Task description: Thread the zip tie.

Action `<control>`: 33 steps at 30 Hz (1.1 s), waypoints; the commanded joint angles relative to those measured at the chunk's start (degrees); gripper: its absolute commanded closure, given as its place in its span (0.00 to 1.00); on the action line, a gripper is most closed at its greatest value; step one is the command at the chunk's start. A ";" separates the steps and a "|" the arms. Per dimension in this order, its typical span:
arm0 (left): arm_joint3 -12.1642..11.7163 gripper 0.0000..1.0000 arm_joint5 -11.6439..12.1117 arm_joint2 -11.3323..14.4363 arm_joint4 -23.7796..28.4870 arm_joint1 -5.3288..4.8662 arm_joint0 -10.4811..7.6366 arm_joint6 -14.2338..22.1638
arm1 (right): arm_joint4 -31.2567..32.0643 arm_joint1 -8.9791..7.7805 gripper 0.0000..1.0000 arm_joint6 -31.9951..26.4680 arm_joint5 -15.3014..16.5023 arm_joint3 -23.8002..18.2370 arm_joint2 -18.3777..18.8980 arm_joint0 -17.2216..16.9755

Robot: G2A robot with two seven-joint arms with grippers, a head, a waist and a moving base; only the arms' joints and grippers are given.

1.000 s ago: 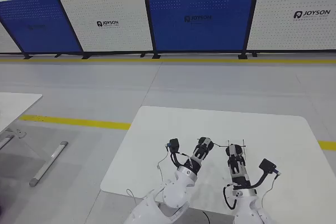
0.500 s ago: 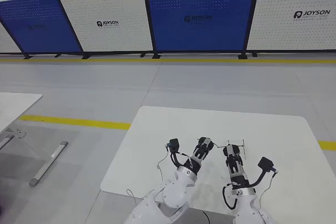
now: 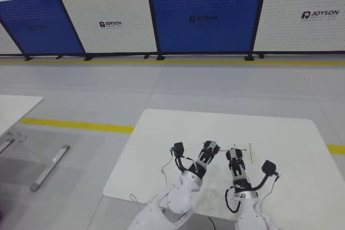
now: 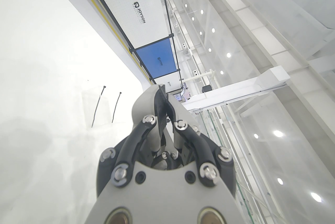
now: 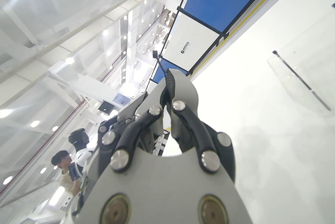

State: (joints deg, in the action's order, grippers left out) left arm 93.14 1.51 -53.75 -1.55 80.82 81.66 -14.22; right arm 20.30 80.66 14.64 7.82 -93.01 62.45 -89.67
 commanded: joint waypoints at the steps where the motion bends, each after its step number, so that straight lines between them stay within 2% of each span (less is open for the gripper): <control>1: 0.00 1.00 0.00 0.00 0.00 0.00 0.00 0.00 | -1.06 0.12 1.00 -0.69 0.46 0.19 -0.26 0.28; 10: 0.00 1.00 0.00 0.00 0.00 0.00 0.00 0.00 | -3.16 0.32 1.00 1.28 3.93 -0.32 0.90 -0.53; 16: 0.00 1.00 0.00 0.00 0.00 0.00 0.00 0.00 | -1.26 0.50 1.00 1.21 2.28 0.76 0.54 -0.04; 33: 0.00 1.00 0.00 0.00 0.00 0.00 0.00 0.00 | -0.04 0.76 1.00 2.52 2.29 1.16 0.39 -0.19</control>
State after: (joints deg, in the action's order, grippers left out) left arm 93.14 1.51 -53.75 -1.55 80.82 81.66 -14.22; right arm 20.26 81.42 17.16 10.11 -91.86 62.84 -89.87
